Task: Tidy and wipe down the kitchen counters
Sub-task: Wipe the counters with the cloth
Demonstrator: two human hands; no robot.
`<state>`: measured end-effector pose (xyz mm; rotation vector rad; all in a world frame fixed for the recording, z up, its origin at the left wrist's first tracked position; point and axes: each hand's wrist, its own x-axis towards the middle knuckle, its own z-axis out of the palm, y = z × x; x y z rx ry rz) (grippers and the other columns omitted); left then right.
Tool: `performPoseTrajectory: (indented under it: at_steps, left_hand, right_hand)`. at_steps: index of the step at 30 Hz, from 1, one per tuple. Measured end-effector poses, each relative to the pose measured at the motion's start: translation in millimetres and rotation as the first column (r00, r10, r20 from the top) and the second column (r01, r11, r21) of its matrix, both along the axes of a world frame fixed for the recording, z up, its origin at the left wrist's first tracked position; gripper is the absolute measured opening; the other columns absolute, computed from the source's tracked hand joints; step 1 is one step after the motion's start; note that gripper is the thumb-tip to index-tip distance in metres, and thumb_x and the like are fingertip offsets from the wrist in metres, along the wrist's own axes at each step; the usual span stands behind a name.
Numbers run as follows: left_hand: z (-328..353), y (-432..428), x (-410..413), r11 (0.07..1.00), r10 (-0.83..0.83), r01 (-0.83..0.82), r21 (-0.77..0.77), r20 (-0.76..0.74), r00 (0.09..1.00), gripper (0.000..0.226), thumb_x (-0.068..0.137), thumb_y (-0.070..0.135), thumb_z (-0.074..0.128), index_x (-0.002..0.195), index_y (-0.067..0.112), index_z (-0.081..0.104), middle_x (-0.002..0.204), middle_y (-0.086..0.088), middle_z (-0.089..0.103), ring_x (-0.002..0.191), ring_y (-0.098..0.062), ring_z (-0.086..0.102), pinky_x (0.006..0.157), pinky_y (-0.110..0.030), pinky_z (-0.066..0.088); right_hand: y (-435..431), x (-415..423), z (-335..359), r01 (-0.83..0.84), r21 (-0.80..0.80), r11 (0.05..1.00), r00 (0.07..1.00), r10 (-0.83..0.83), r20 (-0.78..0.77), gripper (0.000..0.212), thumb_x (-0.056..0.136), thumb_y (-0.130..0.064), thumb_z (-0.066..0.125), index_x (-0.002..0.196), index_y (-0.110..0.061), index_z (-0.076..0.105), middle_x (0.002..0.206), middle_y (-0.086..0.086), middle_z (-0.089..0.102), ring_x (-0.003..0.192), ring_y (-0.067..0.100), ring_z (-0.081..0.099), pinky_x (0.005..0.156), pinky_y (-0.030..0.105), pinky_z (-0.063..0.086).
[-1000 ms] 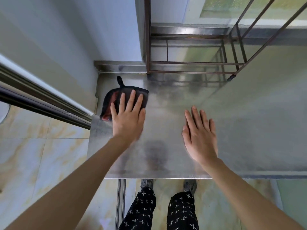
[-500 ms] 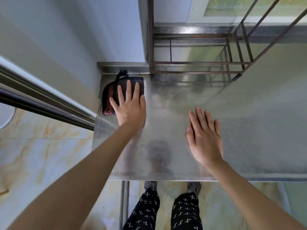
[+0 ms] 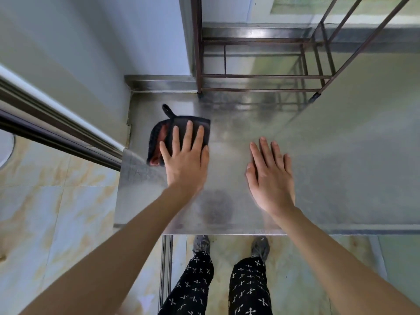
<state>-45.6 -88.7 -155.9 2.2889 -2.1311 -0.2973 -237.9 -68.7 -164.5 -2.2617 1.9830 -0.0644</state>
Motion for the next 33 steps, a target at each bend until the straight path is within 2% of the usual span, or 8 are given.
performPoseTrajectory:
  at_steps: [3,6,12,16,20,26,29,33]
  left_hand:
    - [-1.2,51.1,2.0,0.970,-0.237,0.239,-0.048,0.035,0.971,0.050,0.095,0.042,0.027,0.143,0.028,0.029,0.151,-0.001,0.030,0.139,-0.029,0.026,0.106,-0.059,0.022]
    - [-4.5,64.6,37.0,0.903,-0.425,0.427,-0.035,0.052,0.904,0.049,0.095,0.043,0.028,0.141,0.030,0.033,0.149,0.002,0.033,0.138,-0.027,0.028,0.107,-0.057,0.025]
    - [-2.8,57.4,60.8,0.999,0.036,-0.036,-0.010,0.047,0.998,0.056,0.093,0.048,0.006,0.146,0.033,0.012,0.156,0.005,0.009,0.144,-0.024,0.006,0.112,-0.052,0.004]
    - [-2.0,125.0,31.8,0.999,0.028,-0.027,-0.034,0.024,0.999,0.051,0.096,0.044,0.018,0.145,0.030,0.021,0.153,0.001,0.020,0.142,-0.025,0.014,0.111,-0.054,0.009]
    - [-1.9,142.2,39.1,0.999,-0.047,0.047,-0.005,0.016,0.999,0.051,0.096,0.047,0.015,0.145,0.032,0.020,0.153,0.003,0.019,0.142,-0.024,0.015,0.111,-0.052,0.010]
    - [0.2,93.7,34.2,0.919,0.393,-0.391,0.040,-0.059,0.918,0.058,0.091,0.050,0.009,0.146,0.034,0.009,0.157,0.003,0.006,0.144,-0.026,0.001,0.111,-0.054,0.000]
    - [0.3,116.0,-4.1,0.940,0.340,-0.339,0.023,-0.050,0.939,0.057,0.093,0.047,0.018,0.146,0.027,0.019,0.155,-0.003,0.016,0.142,-0.032,0.012,0.109,-0.060,0.009]
    - [2.0,142.0,-64.4,0.995,0.092,-0.091,0.025,-0.019,0.996,0.055,0.092,0.043,0.026,0.143,0.023,0.030,0.149,-0.007,0.033,0.135,-0.035,0.031,0.101,-0.064,0.024]
  right_hand:
    - [-0.4,0.8,-0.3,-0.004,0.000,1.000,1.000,0.004,0.003,0.052,0.096,-0.035,0.021,0.143,-0.018,0.035,0.152,0.007,0.032,0.139,0.030,0.028,0.107,0.051,0.027]
    - [-0.3,0.4,-0.5,-0.006,-0.003,1.000,1.000,0.006,0.004,0.052,0.096,-0.035,0.020,0.143,-0.017,0.036,0.151,0.008,0.033,0.138,0.031,0.030,0.107,0.051,0.028]
    - [0.0,-0.1,-3.6,-0.003,-0.019,1.000,1.000,0.004,0.009,0.051,0.096,-0.034,0.023,0.141,-0.016,0.038,0.150,0.009,0.035,0.137,0.032,0.032,0.105,0.052,0.030]
    - [0.2,-0.8,-2.0,0.003,-0.010,1.000,1.000,-0.003,0.019,0.053,0.096,-0.035,0.020,0.143,-0.016,0.036,0.150,0.008,0.034,0.138,0.032,0.030,0.106,0.051,0.029]
    - [0.2,-1.7,-1.0,-0.002,-0.006,1.000,0.999,0.002,0.036,0.053,0.096,-0.036,0.019,0.143,-0.017,0.034,0.152,0.008,0.031,0.139,0.031,0.027,0.108,0.051,0.025]
    - [-1.1,-8.9,3.5,-0.022,0.033,0.999,0.986,0.016,0.164,0.058,0.095,-0.041,0.014,0.144,-0.019,0.033,0.154,0.004,0.025,0.143,0.027,0.019,0.111,0.047,0.017]
    - [0.1,-26.2,15.9,0.030,0.019,0.999,0.945,-0.034,0.326,0.051,0.097,-0.036,0.023,0.142,-0.016,0.036,0.155,0.003,0.024,0.144,0.024,0.016,0.113,0.044,0.013]
    - [19.9,-78.0,19.0,0.210,-0.012,0.978,0.913,-0.191,0.360,0.049,0.094,-0.030,0.030,0.137,-0.011,0.042,0.152,0.009,0.029,0.141,0.029,0.022,0.112,0.048,0.017]
